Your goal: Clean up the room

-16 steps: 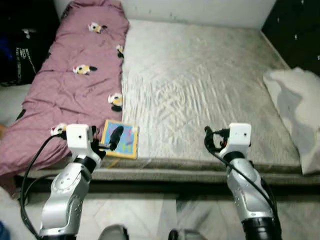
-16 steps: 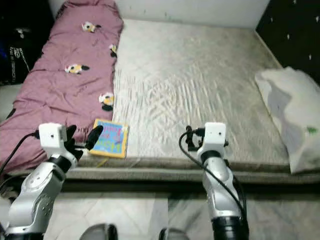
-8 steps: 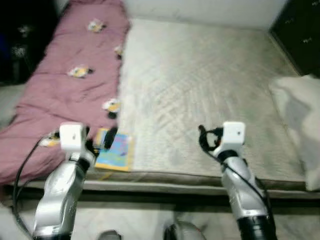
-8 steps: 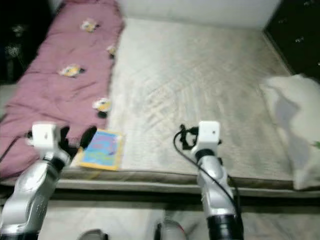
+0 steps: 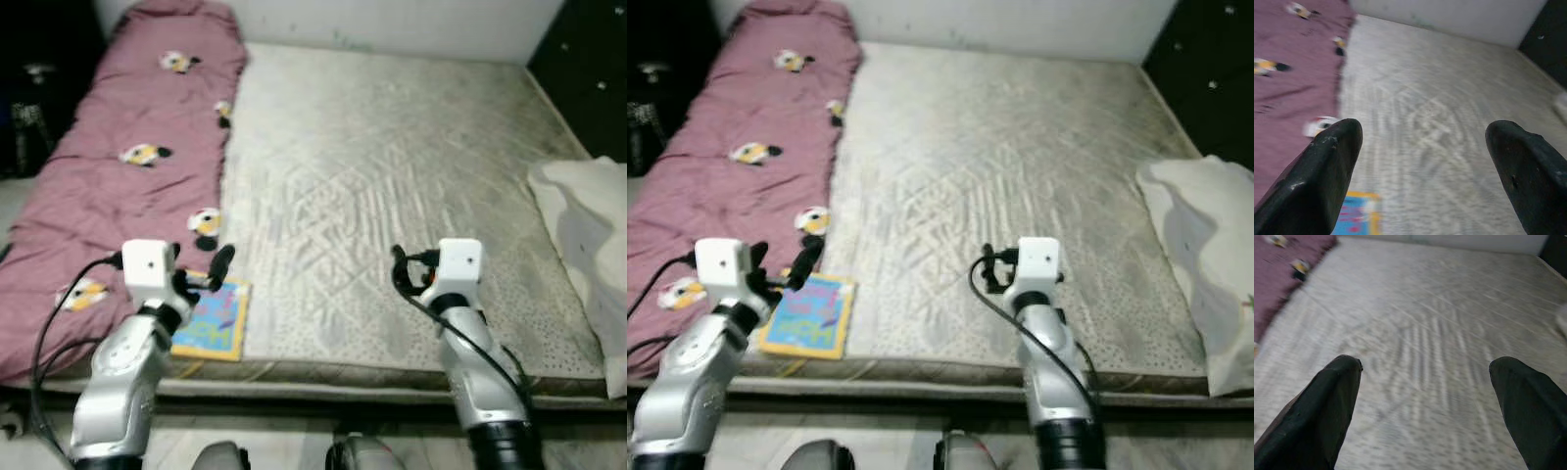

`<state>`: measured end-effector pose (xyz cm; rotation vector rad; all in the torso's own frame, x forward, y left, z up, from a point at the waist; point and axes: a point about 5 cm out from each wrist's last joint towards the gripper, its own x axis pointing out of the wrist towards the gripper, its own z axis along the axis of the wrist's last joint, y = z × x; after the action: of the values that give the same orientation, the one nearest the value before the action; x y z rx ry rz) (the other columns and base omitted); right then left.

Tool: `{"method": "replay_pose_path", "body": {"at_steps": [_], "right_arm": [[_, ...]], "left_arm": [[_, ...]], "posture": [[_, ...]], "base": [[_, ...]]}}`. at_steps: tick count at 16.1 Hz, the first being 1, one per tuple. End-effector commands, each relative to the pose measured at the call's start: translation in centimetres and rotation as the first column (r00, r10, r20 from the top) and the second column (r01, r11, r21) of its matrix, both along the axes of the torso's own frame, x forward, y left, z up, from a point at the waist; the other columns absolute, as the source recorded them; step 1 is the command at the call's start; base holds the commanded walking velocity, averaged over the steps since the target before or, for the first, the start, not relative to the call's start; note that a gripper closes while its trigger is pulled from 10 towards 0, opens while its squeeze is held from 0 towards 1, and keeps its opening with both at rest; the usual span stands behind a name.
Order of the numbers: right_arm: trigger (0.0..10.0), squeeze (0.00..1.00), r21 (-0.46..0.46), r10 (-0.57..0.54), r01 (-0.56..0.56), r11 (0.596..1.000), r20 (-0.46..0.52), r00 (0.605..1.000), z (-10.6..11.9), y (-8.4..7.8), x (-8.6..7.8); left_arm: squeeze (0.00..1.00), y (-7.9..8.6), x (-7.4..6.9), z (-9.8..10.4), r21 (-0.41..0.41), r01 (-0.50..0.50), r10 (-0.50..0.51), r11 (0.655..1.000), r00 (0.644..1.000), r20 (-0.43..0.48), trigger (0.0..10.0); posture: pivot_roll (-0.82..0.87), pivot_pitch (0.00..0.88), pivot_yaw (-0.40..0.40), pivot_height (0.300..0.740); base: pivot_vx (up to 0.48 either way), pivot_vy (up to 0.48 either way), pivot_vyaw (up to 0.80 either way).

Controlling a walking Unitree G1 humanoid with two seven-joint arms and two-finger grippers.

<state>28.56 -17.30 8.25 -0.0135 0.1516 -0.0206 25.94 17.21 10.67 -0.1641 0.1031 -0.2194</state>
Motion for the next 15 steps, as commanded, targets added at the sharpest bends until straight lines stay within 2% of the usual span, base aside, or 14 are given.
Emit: {"method": "replay_pose_path", "body": {"at_steps": [1,5,15], "right_arm": [[10.0,0.00,-0.002,-0.017,0.017,1.000,-0.010,1.000,-0.20,-0.31,-0.14],[10.0,0.00,-0.005,-0.020,0.020,1.000,-0.014,1.000,-0.29,-0.35,-0.13],[10.0,0.00,-0.019,-0.010,0.010,1.000,-0.022,1.000,-0.41,-0.30,-0.03]], "left_arm": [[0.00,0.12,-0.28,-0.38,0.006,-0.005,0.005,1.000,1.000,-0.021,10.0],[0.00,0.18,-0.26,-0.43,-0.002,-0.005,0.005,1.000,1.000,-0.024,10.0],[0.00,-0.01,-0.20,-0.44,-0.009,-0.005,0.005,1.000,1.000,-0.025,10.0]], "posture": [[0.02,0.100,-0.068,0.740],[0.02,0.100,-0.068,0.740],[0.02,0.094,-0.072,0.740]], "base": [[0.000,0.371,-0.80],[0.000,0.476,-0.66],[0.000,0.476,0.00]]}}
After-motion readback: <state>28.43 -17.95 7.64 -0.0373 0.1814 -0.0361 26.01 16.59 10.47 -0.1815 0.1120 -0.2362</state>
